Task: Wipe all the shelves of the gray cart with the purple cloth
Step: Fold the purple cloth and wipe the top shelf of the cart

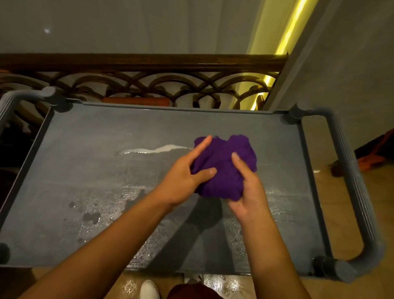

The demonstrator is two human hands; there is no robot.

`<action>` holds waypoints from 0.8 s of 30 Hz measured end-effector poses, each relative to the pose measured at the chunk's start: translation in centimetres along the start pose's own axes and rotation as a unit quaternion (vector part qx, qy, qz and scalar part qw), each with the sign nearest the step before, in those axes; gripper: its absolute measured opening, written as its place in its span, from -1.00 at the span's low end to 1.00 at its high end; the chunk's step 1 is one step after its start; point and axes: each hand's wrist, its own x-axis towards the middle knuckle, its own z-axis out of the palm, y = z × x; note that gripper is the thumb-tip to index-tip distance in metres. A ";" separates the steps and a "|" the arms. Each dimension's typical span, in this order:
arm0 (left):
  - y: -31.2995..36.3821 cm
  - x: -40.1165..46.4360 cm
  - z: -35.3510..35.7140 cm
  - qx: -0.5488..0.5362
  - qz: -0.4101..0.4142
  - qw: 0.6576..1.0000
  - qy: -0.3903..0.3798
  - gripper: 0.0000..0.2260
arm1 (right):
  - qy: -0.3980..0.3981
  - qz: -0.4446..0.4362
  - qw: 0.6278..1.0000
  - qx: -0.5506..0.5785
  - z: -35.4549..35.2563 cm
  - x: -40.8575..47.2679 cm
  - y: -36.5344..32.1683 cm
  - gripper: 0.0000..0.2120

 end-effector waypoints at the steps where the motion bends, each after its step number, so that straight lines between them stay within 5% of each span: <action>1: -0.3 0.1 0.0 0.058 0.009 0.998 0.021 -0.36 | 0.028 -0.007 0.999 -0.033 -0.1 0.5 0.0 -0.64; 6: -2.1 0.3 -1.5 0.172 -0.036 0.966 0.192 -0.32 | 0.151 -0.050 0.972 -0.174 -1.6 4.2 -1.1 -0.73; 10: -3.3 -0.5 -5.7 0.244 -0.060 0.929 0.273 -0.41 | 0.253 -0.078 0.935 -0.236 -5.0 7.9 -4.0 -0.52; 14: -4.8 -0.6 -9.1 0.319 -0.093 0.893 0.303 -0.47 | 0.217 -0.070 0.953 -0.200 -6.9 10.6 -4.8 -0.52; 16: -5.6 -0.2 -9.5 0.366 -0.104 0.876 0.296 -0.48 | 0.205 -0.092 0.930 -0.291 -6.9 11.7 -4.2 -0.45; 18: -6.7 0.1 -9.6 0.429 -0.117 0.851 0.281 -0.48 | 0.232 -0.136 0.847 -0.459 -6.8 12.4 -3.4 -0.31; 22: -8.5 0.6 -10.1 0.495 -0.122 0.818 0.268 -0.48 | 0.312 -0.276 0.593 -0.689 -7.1 11.3 -3.8 -0.16; 24: -9.1 0.6 -11.1 0.513 -0.105 0.809 0.268 -0.47 | 0.261 -0.295 0.546 -0.739 -7.2 10.8 -3.1 -0.22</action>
